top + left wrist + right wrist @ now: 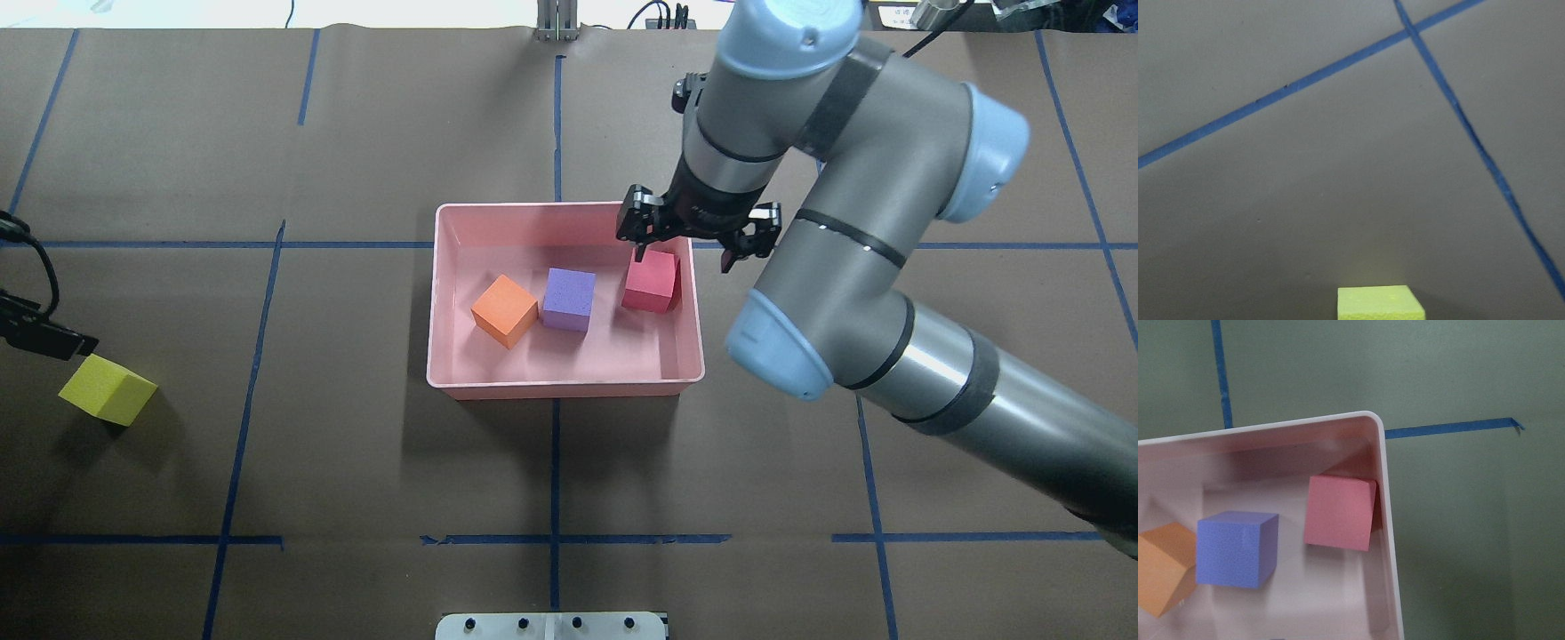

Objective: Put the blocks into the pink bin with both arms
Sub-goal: 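Grasp the yellow cube with the left gripper while the right gripper withdraws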

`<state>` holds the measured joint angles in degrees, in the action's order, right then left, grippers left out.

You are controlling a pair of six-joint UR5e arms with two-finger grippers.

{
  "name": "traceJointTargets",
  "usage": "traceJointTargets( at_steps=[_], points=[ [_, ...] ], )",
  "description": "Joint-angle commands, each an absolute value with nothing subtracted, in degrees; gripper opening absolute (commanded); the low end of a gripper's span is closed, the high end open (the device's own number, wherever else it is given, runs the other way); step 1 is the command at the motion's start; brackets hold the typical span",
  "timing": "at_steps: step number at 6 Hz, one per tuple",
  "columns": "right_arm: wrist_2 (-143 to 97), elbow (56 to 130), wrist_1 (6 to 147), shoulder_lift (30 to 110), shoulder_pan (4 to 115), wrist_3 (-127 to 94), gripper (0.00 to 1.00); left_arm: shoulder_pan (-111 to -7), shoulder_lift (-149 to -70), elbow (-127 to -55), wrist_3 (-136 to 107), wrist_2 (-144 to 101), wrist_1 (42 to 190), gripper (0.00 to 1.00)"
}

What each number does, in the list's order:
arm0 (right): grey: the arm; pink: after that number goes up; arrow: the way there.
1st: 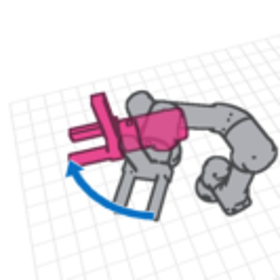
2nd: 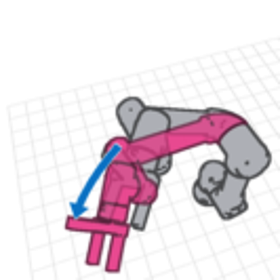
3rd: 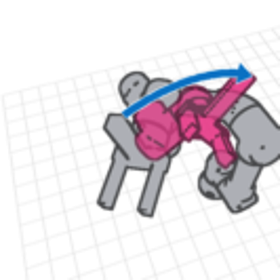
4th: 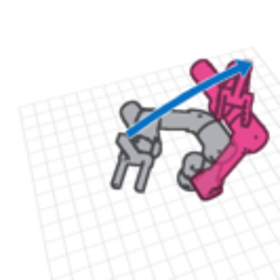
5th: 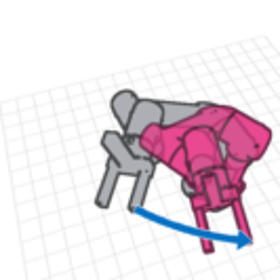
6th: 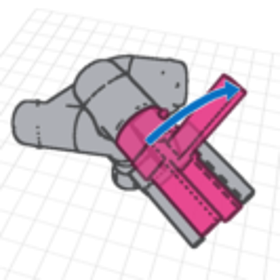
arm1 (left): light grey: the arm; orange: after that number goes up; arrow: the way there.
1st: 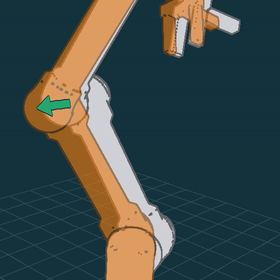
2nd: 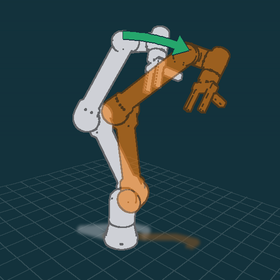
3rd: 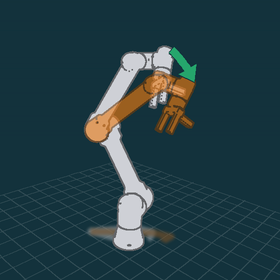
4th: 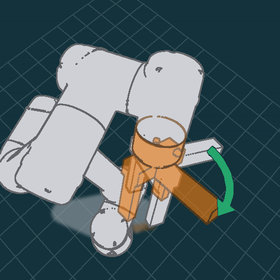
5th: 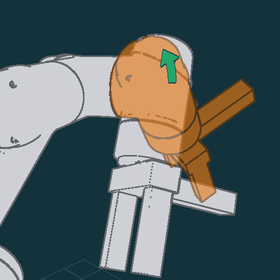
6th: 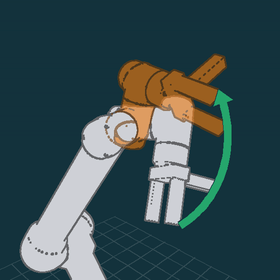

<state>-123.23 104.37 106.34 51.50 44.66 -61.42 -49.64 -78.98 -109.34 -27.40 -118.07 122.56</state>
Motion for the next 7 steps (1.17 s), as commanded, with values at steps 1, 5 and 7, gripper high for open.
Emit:
traceJointTargets(
  at_steps=[1,5,7],
  points=[
    [-123.4,105.4,106.3,52.5,45.1,-60.9,1.00,-45.5,-78.6,-107.2,-30.6,-114.8,124.5,1.00],
    [-123.3,107.7,106.3,54.6,45.1,-60.9,1.00,-44.9,-79.4,-97.4,-31.7,-115.7,134.9,0.98],
    [-123.3,107.8,106.3,54.8,45.1,-60.9,1.00,-45.2,-80.0,-98.7,-31.8,-121.8,134.2,0.30]
  ],
)
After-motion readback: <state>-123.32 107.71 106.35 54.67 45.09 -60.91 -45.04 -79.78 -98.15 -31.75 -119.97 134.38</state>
